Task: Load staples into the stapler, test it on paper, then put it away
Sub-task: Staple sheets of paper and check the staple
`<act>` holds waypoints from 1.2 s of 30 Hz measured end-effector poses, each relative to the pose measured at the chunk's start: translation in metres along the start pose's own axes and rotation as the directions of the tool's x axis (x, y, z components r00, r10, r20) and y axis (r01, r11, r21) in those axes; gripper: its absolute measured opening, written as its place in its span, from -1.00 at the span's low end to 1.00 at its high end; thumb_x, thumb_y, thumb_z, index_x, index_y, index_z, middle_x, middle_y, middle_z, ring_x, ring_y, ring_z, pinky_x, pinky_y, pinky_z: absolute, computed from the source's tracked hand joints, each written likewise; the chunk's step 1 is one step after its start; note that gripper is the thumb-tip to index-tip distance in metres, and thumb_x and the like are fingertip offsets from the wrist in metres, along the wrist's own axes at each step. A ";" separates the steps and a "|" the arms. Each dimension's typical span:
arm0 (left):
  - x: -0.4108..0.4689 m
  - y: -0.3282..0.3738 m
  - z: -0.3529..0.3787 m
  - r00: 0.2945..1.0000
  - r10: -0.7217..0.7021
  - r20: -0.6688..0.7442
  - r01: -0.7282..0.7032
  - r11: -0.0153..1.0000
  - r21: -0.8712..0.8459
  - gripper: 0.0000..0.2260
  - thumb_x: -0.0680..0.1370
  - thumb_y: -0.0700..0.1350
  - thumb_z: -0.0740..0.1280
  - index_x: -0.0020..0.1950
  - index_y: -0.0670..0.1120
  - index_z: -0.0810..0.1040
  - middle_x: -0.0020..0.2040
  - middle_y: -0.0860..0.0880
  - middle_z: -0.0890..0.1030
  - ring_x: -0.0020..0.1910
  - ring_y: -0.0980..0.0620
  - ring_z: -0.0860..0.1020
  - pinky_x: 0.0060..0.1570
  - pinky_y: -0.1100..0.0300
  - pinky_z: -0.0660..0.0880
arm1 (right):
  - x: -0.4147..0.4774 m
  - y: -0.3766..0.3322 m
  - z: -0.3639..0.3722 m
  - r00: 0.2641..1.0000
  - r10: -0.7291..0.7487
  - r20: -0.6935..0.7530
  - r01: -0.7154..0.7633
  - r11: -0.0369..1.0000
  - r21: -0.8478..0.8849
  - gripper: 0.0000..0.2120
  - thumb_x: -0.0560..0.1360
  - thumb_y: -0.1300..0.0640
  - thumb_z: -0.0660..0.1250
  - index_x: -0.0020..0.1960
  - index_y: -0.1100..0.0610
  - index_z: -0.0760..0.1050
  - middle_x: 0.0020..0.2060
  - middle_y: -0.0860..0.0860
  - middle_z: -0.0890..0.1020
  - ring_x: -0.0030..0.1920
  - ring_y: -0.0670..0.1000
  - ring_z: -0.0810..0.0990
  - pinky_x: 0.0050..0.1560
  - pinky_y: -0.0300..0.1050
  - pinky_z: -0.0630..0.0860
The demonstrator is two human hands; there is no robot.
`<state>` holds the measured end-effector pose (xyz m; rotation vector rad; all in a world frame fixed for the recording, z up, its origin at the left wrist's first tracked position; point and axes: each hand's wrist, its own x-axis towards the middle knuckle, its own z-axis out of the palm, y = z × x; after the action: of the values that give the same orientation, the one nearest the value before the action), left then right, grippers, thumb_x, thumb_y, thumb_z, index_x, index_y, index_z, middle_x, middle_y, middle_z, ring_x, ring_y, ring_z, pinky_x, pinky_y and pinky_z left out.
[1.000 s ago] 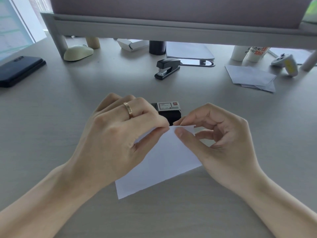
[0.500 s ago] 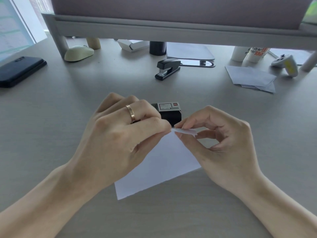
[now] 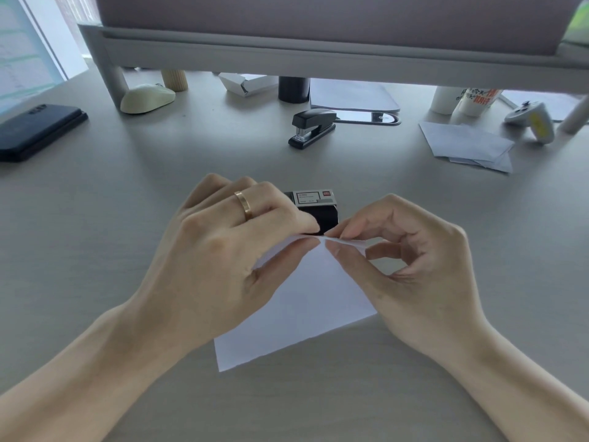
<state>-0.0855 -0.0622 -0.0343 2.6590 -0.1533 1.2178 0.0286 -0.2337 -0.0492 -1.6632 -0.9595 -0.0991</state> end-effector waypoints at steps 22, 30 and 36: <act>0.064 0.028 -0.005 0.721 -0.674 0.161 0.534 0.392 -0.749 -0.89 0.69 0.01 0.30 0.00 0.03 0.54 -0.25 -0.21 0.68 -0.38 -0.20 0.49 -0.44 -0.14 0.50 | -0.015 -0.024 -0.011 0.950 0.290 -0.113 -0.217 0.879 0.425 -0.91 0.47 0.22 0.51 -0.05 0.23 0.68 -0.20 0.06 0.82 -0.23 -0.07 0.75 -0.15 -0.25 0.65; 0.105 0.044 -0.007 0.894 -0.250 0.373 0.442 0.633 -0.635 -0.77 0.55 -0.09 0.52 0.19 0.04 0.63 0.07 0.12 0.74 0.00 0.01 0.73 0.04 -0.03 0.67 | -0.037 -0.040 -0.099 0.955 0.246 -0.167 -0.228 0.966 0.118 -0.92 0.56 0.20 0.49 -0.09 0.04 0.70 -0.15 0.05 0.80 -0.15 0.21 0.76 -0.10 0.17 0.66; 0.128 0.119 0.042 0.893 -0.195 0.406 0.450 0.432 -0.781 -0.89 0.61 -0.11 0.45 0.01 -0.14 0.71 -0.08 -0.12 0.77 -0.14 -0.14 0.73 -0.10 -0.05 0.61 | -0.080 -0.054 -0.178 0.817 0.310 -0.486 -0.246 0.950 0.194 -0.72 0.37 -0.01 0.54 0.01 0.11 0.67 -0.17 0.06 0.82 -0.23 -0.02 0.77 -0.24 -0.17 0.69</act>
<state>0.0077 -0.1888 0.0538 1.7671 -0.2040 0.4243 0.0147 -0.4260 0.0108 -1.5317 -0.3036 -0.2660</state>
